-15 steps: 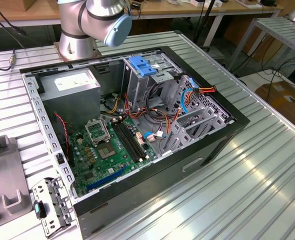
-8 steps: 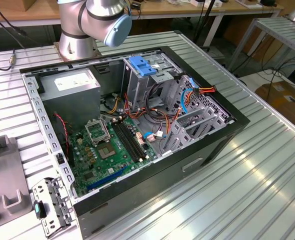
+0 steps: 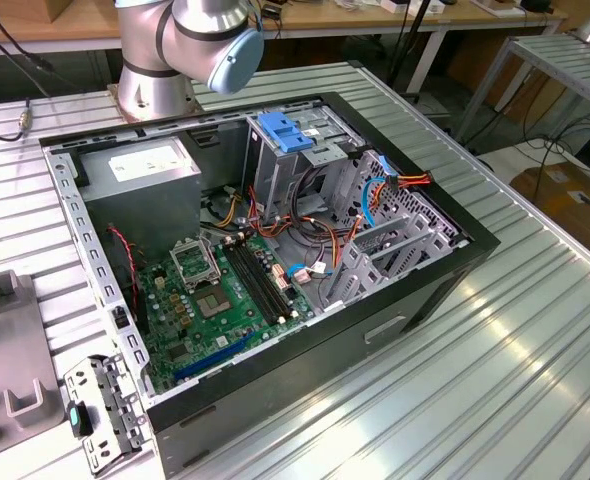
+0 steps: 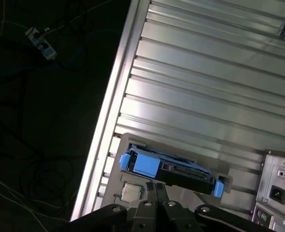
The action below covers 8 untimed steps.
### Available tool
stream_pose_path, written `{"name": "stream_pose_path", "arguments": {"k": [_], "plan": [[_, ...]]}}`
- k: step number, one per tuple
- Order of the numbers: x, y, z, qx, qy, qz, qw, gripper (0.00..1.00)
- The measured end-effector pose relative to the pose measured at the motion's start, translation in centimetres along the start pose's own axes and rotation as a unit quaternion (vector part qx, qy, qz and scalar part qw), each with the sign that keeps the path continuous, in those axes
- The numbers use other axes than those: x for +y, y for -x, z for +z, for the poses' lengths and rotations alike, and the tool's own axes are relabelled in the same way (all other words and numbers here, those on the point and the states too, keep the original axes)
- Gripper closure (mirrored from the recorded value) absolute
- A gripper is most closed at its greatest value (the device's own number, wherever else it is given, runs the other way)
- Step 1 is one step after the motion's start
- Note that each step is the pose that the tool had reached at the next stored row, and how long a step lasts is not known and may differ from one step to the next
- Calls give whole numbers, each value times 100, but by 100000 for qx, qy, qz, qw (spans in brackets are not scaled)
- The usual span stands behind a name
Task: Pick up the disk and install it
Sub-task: 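Pick up the disk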
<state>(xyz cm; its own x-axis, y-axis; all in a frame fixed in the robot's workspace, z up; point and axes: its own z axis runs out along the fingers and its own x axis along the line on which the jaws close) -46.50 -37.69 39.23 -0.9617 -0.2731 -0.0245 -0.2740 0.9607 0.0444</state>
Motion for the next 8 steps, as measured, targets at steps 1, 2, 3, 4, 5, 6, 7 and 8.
{"name": "stream_pose_path", "arguments": {"k": [1, 2, 3, 4, 5, 6, 7, 8], "plan": [[0, 0, -1, 46, 21, -920, 99996, 89], [0, 0, -1, 89, 43, -1816, 99983, 89], [0, 0, -1, 129, 66, -2718, 99963, 89], [0, 0, 0, 163, 86, -3609, 99935, 89], [0, 0, -1, 212, 108, -4568, 99895, 89], [0, 0, -1, 251, 131, -5488, 99849, 89], [0, 0, -1, 290, 152, -6360, 99797, 89], [0, 0, 0, 368, 189, -8148, 99667, 89]]}}
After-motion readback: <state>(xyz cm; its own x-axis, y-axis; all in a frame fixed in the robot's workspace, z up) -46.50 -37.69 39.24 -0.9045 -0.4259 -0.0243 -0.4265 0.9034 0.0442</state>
